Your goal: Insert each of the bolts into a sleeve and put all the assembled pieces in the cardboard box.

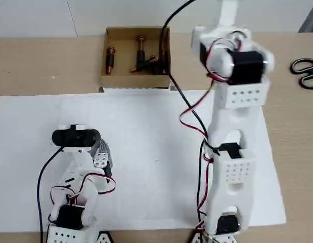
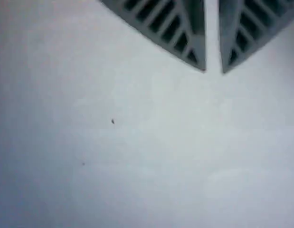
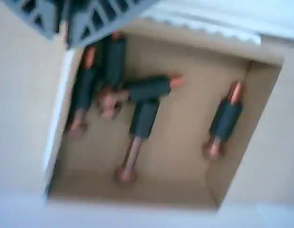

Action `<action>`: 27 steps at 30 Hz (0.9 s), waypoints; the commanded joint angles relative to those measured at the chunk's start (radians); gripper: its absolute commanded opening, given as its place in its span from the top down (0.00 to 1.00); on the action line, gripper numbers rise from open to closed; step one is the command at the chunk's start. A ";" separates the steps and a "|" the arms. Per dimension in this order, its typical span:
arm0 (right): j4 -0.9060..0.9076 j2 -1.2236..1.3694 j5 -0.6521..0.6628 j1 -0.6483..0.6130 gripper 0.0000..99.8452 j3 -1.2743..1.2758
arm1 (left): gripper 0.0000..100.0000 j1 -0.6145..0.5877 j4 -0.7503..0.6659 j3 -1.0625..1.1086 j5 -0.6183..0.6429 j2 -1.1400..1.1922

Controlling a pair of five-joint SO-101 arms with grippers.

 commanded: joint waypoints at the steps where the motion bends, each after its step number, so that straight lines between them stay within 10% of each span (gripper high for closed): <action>1: 0.021 -0.147 0.044 0.031 1.00 0.057 | 0.99 -0.006 0.006 -0.002 -0.003 -0.009; 27: -0.094 -1.260 0.037 0.073 1.00 1.642 | 0.99 -0.006 0.006 -0.002 -0.003 -0.009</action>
